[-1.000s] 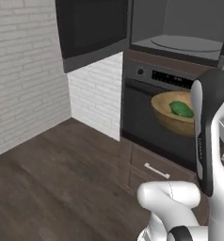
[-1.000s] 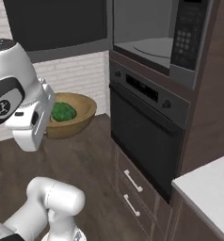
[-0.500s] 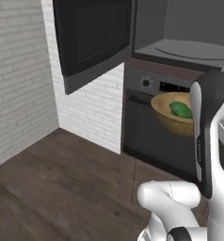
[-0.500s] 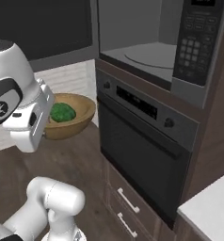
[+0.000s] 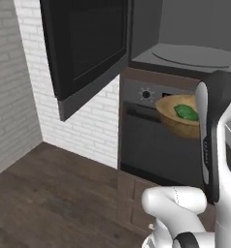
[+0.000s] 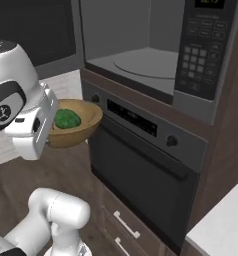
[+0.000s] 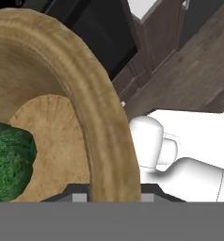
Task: Pick the broccoli from the sink and place it in the bowl. Then pick the bowl and place it in the microwave. Then close the microwave door and press the start button.
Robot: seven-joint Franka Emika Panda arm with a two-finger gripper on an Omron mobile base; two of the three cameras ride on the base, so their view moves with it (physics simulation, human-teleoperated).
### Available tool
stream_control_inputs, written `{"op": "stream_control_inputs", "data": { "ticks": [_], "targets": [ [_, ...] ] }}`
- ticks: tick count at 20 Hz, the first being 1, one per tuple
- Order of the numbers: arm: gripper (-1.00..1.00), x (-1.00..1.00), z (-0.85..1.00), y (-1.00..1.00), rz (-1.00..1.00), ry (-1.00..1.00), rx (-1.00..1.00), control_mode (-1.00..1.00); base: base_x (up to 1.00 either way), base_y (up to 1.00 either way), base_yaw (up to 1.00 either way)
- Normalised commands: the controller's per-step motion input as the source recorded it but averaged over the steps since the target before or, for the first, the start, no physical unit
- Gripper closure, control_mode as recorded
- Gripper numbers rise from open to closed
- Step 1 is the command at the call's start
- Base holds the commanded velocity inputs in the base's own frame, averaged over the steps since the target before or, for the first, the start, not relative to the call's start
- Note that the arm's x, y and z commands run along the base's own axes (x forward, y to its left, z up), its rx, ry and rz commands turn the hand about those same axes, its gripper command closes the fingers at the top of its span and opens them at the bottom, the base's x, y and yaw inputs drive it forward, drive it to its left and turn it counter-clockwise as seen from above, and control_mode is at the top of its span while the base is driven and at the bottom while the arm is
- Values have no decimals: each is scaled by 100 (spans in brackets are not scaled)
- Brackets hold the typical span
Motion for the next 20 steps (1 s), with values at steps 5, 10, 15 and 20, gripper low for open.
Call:
{"op": "stream_control_inputs", "data": {
  "ticks": [5, 10, 15, 20],
  "targets": [
    [100, 0, 0, 0, 0, 0, 0, 100, 26, 0, -30],
    [100, 0, 0, 0, 0, 0, 0, 100, 34, 2, -29],
    [100, 0, 16, 0, -5, -2, 0, -100, 1, 5, -11],
    [100, 0, 50, 0, -13, -17, 0, -100, 0, 0, 0]
  ]
}}
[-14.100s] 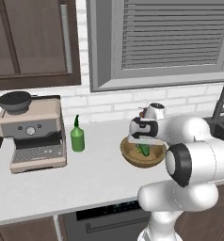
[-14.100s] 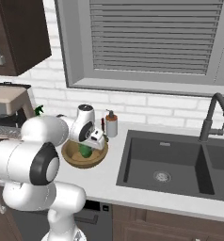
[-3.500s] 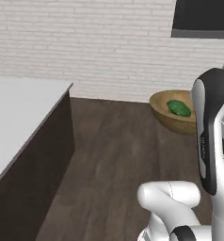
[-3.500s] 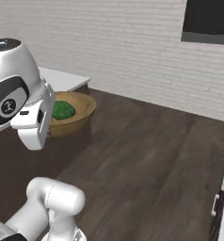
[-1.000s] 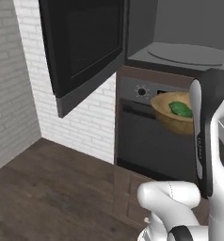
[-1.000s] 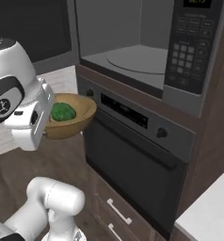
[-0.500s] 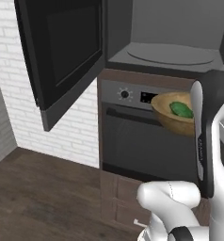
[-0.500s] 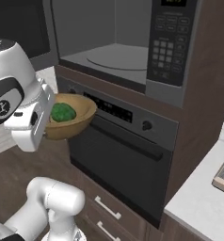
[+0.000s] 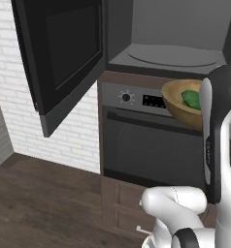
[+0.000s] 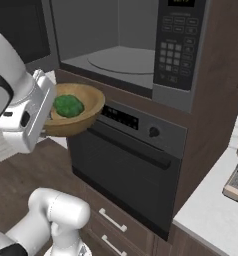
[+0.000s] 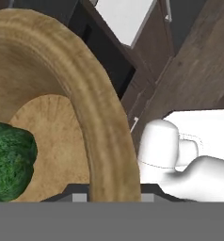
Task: Pick the broccoli from the sink and place it in the bowl. Then pick the bowl and place it in the microwave. Then close the microwave door and press the start button.
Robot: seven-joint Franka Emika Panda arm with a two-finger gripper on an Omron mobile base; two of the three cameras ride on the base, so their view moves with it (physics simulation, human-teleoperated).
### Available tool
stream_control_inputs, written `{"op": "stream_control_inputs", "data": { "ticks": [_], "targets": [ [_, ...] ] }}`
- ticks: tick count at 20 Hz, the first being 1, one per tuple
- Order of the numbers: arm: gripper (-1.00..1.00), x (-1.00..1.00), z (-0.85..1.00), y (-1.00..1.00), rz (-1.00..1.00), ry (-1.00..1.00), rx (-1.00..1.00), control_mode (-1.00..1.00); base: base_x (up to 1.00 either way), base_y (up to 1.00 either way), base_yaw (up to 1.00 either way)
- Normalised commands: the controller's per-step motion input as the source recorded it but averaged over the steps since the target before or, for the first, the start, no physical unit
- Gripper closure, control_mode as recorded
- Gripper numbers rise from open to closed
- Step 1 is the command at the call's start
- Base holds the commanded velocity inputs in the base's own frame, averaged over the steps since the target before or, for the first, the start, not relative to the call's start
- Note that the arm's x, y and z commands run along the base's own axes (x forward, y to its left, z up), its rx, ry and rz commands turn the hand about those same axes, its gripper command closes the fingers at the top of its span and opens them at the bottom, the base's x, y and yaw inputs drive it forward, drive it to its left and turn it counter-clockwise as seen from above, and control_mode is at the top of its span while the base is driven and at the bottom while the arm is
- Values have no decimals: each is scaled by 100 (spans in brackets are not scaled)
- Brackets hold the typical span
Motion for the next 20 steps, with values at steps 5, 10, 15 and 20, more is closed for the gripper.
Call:
{"op": "stream_control_inputs", "data": {
  "ticks": [5, 10, 15, 20],
  "targets": [
    [100, 4, 57, 0, -8, -22, 0, -100, 0, 0, 0],
    [100, 27, 45, 0, -4, -18, 0, -100, 0, 0, 0],
    [100, 50, 39, 0, 0, -11, 0, -100, 0, 0, 0],
    [100, 71, 10, -1, 0, 0, 0, -100, 0, 0, 0]
  ]
}}
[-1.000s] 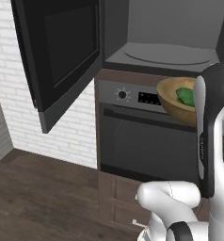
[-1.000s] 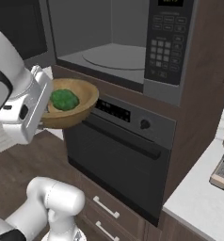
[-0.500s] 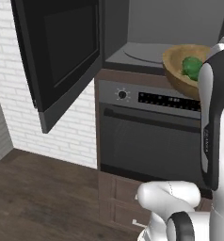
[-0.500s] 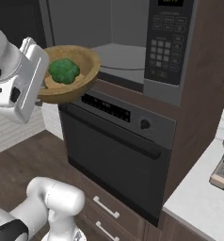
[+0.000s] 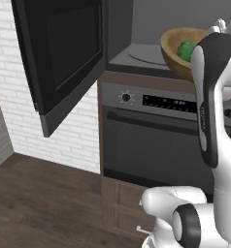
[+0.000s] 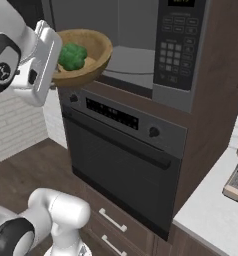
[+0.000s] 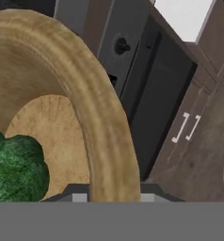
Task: Pick the broccoli from the sink and place it in the bowl. Then pick the bowl and place it in the microwave. Then close the microwave door and press the start button.
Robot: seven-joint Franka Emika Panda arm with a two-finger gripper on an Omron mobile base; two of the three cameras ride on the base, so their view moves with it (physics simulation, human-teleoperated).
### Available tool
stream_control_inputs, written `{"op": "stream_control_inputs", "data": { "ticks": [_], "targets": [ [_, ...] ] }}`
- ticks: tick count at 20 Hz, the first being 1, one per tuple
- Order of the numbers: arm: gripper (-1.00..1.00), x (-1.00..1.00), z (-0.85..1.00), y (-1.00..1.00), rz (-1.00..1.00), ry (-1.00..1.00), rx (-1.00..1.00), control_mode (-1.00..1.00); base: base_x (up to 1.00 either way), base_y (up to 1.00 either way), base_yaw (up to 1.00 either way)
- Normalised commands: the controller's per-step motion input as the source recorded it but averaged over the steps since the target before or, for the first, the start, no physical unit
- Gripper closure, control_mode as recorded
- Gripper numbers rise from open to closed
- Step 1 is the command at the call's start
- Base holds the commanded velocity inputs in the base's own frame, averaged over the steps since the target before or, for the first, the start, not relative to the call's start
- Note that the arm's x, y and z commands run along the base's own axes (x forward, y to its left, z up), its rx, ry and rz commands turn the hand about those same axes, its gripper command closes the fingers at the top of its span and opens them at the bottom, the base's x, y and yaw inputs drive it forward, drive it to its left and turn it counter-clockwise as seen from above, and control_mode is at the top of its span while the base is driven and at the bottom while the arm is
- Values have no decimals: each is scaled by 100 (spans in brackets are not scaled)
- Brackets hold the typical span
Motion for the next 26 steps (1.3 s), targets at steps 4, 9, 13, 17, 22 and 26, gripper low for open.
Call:
{"op": "stream_control_inputs", "data": {
  "ticks": [4, 9, 13, 17, 22, 26],
  "targets": [
    [100, 93, 0, -4, 0, 0, 0, -100, 0, 0, 0],
    [100, 88, 0, -21, 0, 0, 0, -100, 0, 0, 0],
    [100, 82, 0, -32, 0, 3, 2, -100, 0, 0, 0],
    [100, 84, 2, -31, 0, 13, 5, -100, 0, 0, 0],
    [100, 84, 0, -28, 0, 8, 3, -100, 0, 0, 0],
    [100, 76, 0, -27, 0, 6, 3, -100, 0, 0, 0]
  ]
}}
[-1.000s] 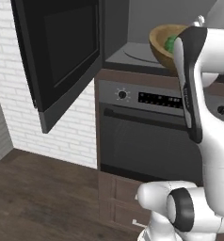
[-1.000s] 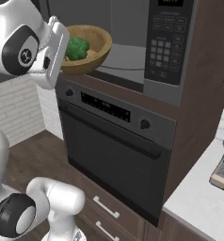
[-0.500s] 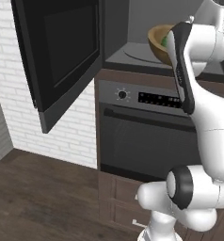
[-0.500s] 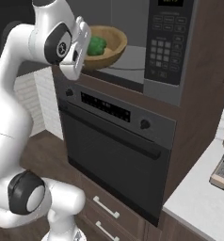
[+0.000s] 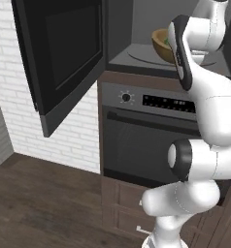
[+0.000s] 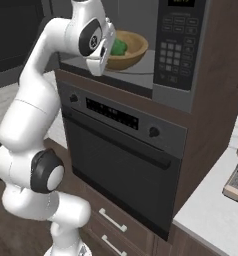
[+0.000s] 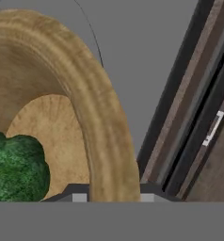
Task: Pick the broccoli from the sink and place it in the bowl. Then pick the bowl and place it in the microwave. Then close the microwave door and press the start button.
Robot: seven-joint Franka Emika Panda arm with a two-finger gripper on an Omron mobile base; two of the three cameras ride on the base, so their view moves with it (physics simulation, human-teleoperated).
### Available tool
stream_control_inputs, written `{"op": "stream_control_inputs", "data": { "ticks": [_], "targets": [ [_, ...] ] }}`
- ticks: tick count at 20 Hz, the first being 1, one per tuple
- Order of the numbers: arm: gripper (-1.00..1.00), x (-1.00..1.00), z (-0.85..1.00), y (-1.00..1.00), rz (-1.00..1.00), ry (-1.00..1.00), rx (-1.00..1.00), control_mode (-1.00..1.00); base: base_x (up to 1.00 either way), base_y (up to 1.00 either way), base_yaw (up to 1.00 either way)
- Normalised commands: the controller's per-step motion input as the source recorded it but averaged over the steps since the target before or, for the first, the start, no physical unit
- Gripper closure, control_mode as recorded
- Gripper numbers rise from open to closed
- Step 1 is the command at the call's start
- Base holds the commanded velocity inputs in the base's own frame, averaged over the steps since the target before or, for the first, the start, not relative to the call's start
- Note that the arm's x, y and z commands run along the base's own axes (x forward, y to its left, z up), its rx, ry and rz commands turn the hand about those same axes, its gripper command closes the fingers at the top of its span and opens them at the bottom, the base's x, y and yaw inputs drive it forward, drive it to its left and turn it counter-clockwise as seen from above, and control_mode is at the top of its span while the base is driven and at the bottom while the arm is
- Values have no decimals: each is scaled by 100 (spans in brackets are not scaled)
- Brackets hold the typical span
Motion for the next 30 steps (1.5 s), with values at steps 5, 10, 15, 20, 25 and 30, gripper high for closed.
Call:
{"op": "stream_control_inputs", "data": {
  "ticks": [5, 10, 15, 20, 25, 30],
  "targets": [
    [100, 69, 0, -22, 0, 2, 1, -100, 0, 0, 0],
    [100, 56, -11, -4, 0, 0, 0, -100, 0, 0, 0],
    [100, 42, -31, 0, 0, 0, -1, -100, 0, 0, 0],
    [-100, 10, -39, 3, 0, -1, -6, -100, 0, 0, 0],
    [-100, -14, -31, 11, 0, -24, -5, -100, 0, 0, 0],
    [-100, -9, -31, 6, 0, -29, 0, -100, 0, 0, 0]
  ]
}}
